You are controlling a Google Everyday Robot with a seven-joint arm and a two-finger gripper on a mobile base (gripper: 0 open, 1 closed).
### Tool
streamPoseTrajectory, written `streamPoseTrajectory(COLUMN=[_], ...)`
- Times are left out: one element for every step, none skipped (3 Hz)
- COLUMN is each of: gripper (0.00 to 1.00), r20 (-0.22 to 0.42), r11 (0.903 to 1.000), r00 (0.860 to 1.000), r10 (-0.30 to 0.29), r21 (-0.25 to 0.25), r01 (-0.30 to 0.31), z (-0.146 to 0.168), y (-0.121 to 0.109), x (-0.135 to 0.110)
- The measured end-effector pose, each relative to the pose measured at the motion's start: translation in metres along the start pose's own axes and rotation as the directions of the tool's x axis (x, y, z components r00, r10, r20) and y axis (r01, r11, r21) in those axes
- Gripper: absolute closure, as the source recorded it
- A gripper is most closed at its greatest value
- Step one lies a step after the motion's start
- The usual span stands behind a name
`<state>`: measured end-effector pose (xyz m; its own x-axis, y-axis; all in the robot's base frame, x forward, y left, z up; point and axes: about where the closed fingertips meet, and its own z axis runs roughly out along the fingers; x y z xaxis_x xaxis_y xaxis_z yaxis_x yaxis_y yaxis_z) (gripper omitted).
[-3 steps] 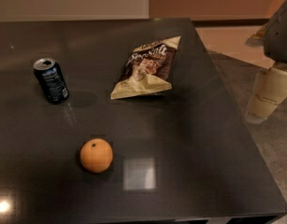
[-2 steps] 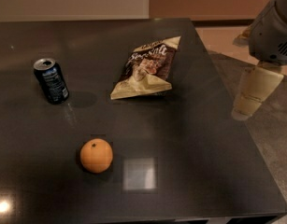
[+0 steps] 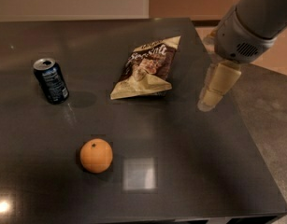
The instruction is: Pick pepsi can
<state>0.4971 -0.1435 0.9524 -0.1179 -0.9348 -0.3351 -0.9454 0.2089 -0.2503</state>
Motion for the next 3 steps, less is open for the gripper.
streamPoseTrajectory(gripper=[0.0, 0.0, 0.0], r20=[0.064, 0.121, 0.147], r11=[0.9998, 0.9991, 0.9968], r00=[0.998, 0.992, 0.988], r10=[0.008, 0.02, 0.048], r21=[-0.019, -0.038, -0.07], r01=[-0.006, -0.016, -0.038], z=[0.02, 0.035, 0.052], y=[-0.009, -0.015, -0.021], x=[-0.024, -0.051, -0.074])
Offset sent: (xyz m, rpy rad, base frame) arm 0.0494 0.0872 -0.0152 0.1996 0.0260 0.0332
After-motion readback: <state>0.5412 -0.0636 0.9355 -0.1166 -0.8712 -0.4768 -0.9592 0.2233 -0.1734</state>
